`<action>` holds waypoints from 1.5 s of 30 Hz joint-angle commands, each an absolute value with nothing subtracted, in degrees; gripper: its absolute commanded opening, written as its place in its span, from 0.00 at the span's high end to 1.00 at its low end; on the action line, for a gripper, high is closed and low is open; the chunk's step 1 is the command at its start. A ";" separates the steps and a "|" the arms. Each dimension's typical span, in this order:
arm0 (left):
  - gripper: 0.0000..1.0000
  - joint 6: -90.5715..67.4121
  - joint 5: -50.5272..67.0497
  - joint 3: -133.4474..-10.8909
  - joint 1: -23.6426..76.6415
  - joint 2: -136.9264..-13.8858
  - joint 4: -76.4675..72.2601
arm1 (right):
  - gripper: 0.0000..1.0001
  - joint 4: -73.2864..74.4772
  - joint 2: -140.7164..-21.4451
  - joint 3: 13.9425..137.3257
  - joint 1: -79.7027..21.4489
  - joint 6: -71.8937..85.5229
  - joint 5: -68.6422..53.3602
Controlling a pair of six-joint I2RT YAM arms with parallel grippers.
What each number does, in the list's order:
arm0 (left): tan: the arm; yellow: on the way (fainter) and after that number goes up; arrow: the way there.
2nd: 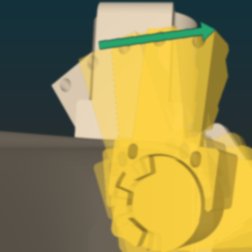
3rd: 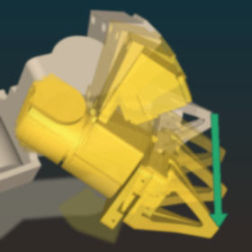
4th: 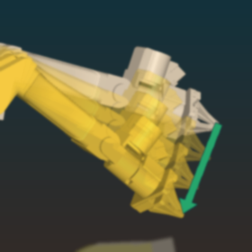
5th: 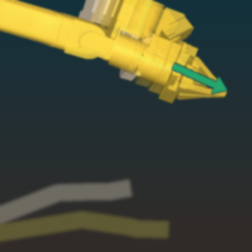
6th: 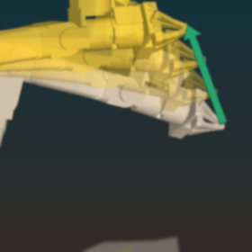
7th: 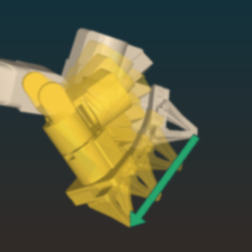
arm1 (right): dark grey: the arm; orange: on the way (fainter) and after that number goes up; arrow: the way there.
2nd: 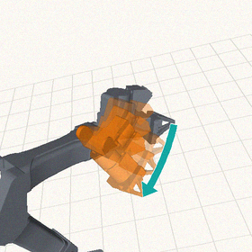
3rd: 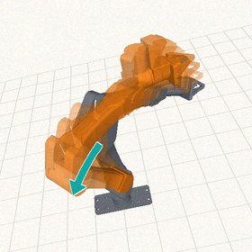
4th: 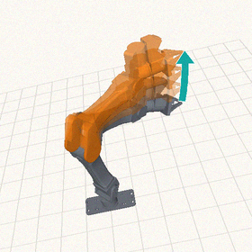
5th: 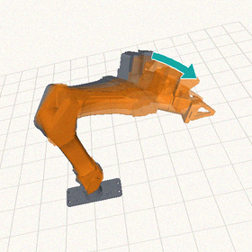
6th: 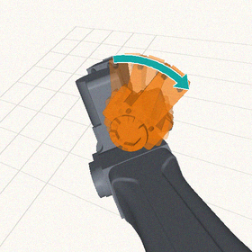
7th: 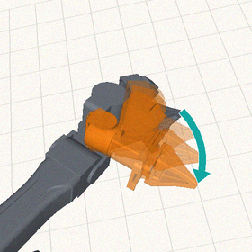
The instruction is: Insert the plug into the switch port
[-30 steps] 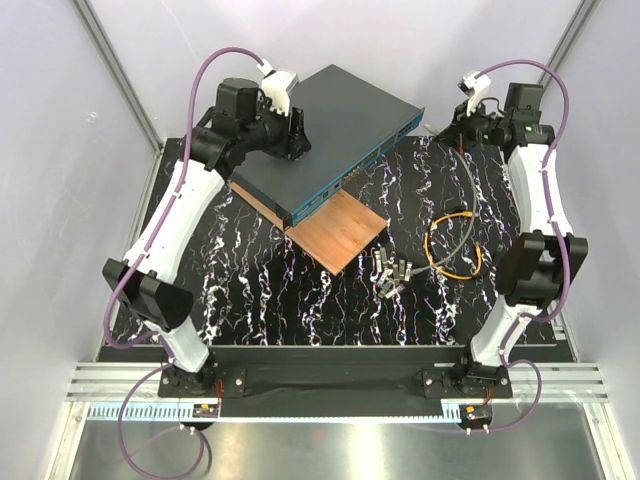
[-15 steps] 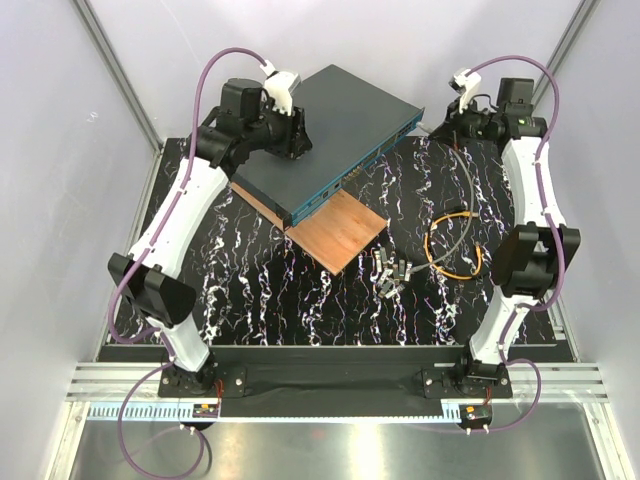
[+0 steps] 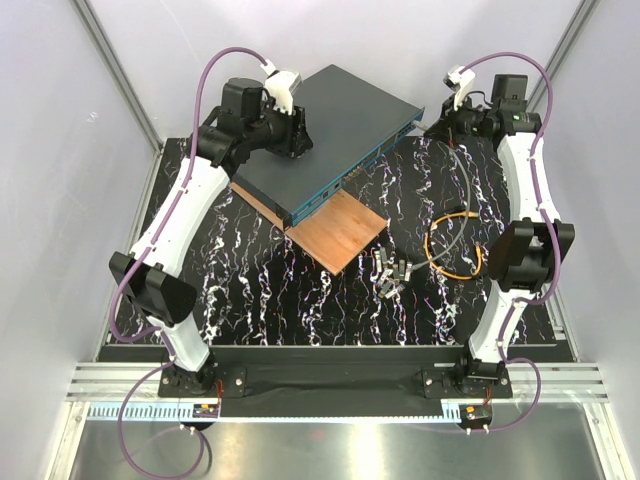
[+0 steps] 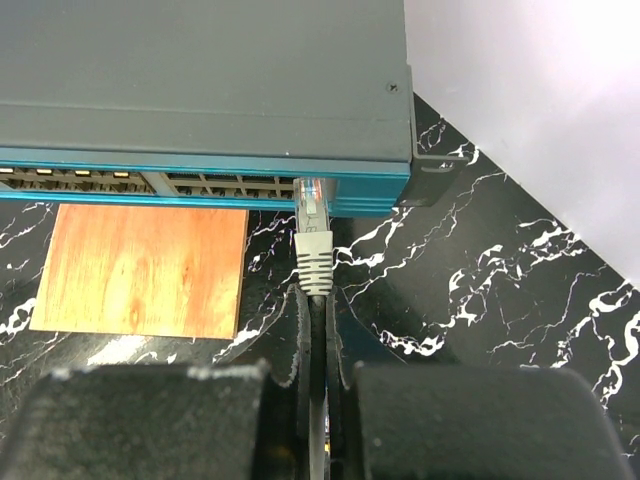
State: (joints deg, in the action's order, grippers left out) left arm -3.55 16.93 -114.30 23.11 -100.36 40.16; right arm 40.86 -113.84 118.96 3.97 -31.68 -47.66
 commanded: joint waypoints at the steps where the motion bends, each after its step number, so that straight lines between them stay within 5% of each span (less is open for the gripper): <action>1: 0.52 -4.22 18.37 -116.10 22.85 -101.34 39.37 | 1.00 41.04 -114.26 122.78 3.34 -32.17 -48.96; 45: 0.53 -5.45 20.04 -117.25 22.41 -103.01 38.67 | 1.00 42.01 -113.82 123.92 1.76 -33.49 -47.11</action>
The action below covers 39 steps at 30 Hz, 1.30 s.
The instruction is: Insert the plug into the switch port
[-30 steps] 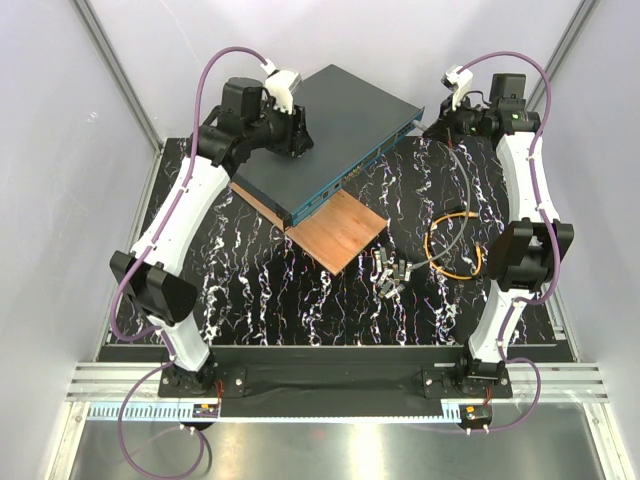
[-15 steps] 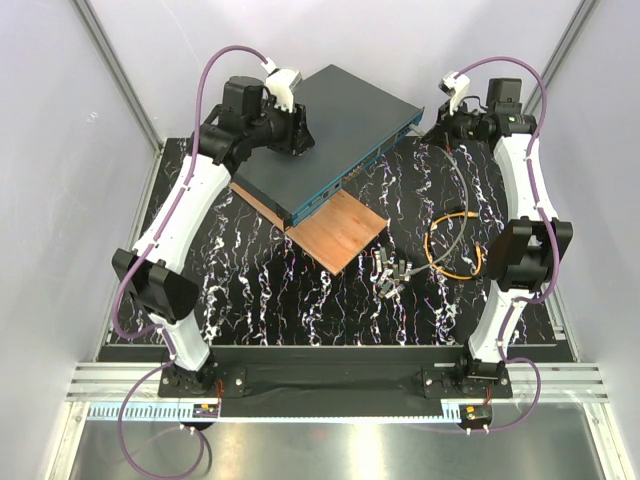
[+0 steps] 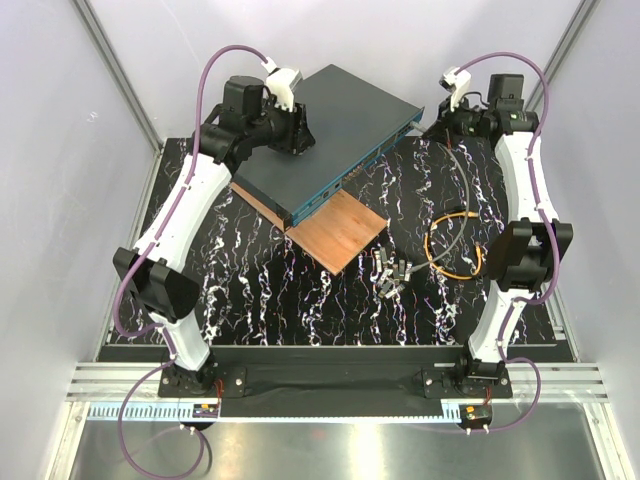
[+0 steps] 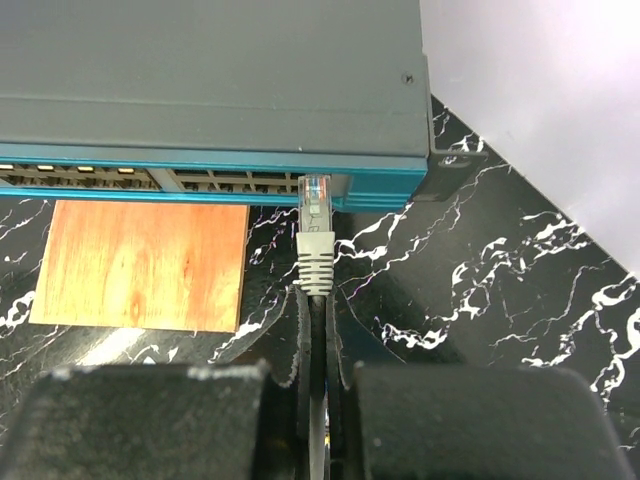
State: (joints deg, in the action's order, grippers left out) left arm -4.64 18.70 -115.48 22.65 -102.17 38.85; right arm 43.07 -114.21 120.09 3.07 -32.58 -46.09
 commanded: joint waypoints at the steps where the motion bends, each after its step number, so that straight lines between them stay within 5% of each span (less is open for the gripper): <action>1: 0.53 -5.62 20.13 -117.25 22.41 -103.09 38.58 | 1.00 42.19 -113.91 124.19 1.76 -33.49 -47.28; 18: 0.53 -5.45 20.04 -117.16 22.32 -103.18 38.67 | 1.00 45.09 -115.31 125.15 0.35 -36.04 -47.64; 31: 0.53 -5.63 20.92 -117.68 21.62 -104.06 38.50 | 1.00 48.34 -122.34 137.73 -1.23 -34.19 -47.37; 33: 0.48 -5.10 20.83 -119.17 21.01 -104.41 39.11 | 1.00 47.90 -122.26 137.46 -1.49 -34.19 -47.20; 35: 0.32 -5.45 21.79 -120.32 18.74 -104.68 39.11 | 1.00 47.73 -122.43 137.55 -1.49 -34.28 -47.11; 39: 0.26 -5.01 21.19 -125.41 13.28 -106.34 37.80 | 1.00 47.55 -122.52 137.02 -1.49 -34.28 -46.93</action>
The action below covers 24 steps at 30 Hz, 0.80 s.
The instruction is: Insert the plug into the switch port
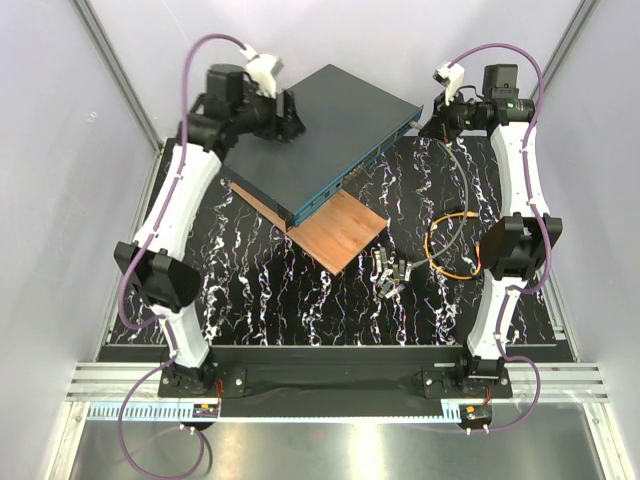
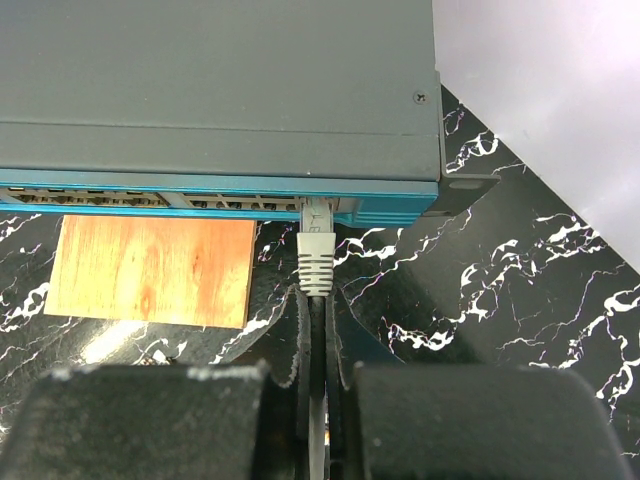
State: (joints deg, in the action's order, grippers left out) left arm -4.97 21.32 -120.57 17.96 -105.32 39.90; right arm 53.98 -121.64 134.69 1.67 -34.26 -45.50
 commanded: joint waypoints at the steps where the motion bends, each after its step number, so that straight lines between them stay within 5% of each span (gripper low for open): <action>1: 0.26 -4.75 20.75 -127.33 12.23 -107.30 37.27 | 1.00 47.64 -122.61 136.85 -1.49 -34.36 -46.93; 9: 0.27 -8.16 25.99 -129.81 3.70 -111.35 28.57 | 1.00 47.46 -121.73 135.88 -1.49 -35.24 -46.58; 24: 0.29 -19.24 43.41 -128.93 3.25 -119.35 23.03 | 1.00 47.11 -122.34 136.41 -2.20 -36.74 -46.67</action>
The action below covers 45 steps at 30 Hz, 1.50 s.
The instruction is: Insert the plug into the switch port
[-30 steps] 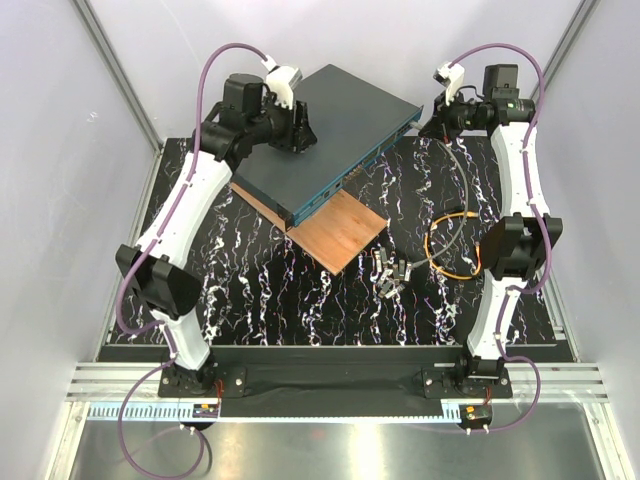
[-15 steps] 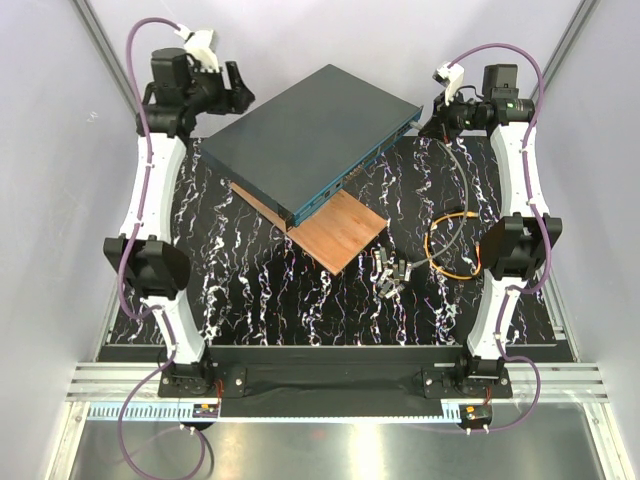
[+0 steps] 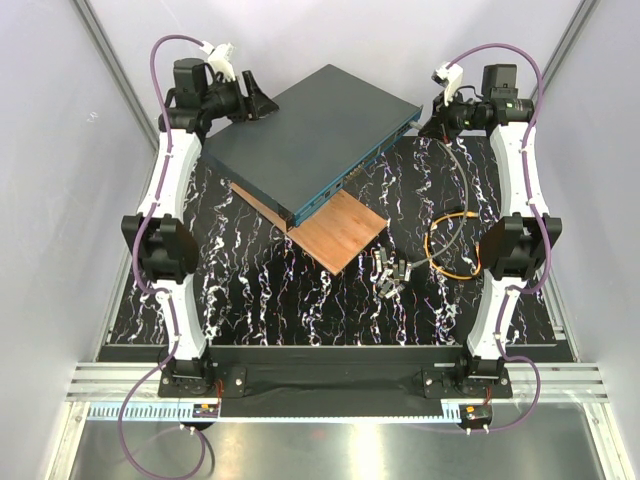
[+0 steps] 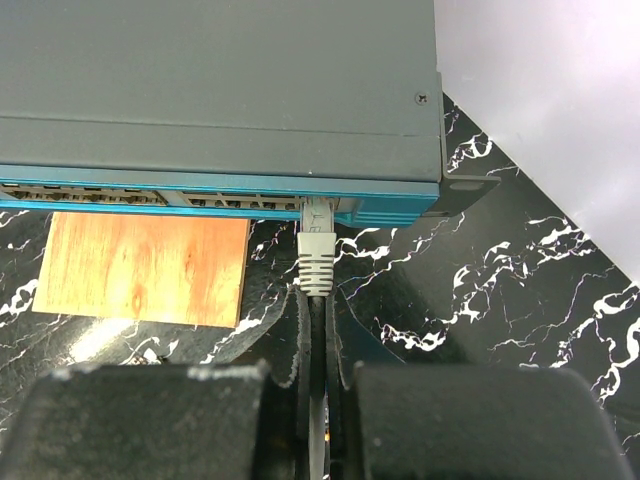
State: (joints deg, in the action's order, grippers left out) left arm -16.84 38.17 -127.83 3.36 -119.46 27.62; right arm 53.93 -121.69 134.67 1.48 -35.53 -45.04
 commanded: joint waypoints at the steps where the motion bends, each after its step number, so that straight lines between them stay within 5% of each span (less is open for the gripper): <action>1: 0.30 -19.60 43.77 -129.11 3.34 -119.88 22.59 | 1.00 46.94 -122.43 136.67 -2.46 -36.65 -46.58; 14: 0.58 -18.90 48.95 -131.66 4.22 -123.57 23.47 | 1.00 45.53 -125.59 141.59 -4.39 -35.59 -45.44; 45: 0.59 -14.85 47.99 -135.88 4.92 -126.91 27.33 | 1.00 44.39 -129.01 146.84 -7.47 -47.29 -43.07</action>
State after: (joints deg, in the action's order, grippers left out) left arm -15.81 44.82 -134.23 2.61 -125.10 26.48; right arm 59.48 -126.30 143.83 -0.67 -44.45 -39.90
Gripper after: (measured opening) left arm 0.416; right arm 0.035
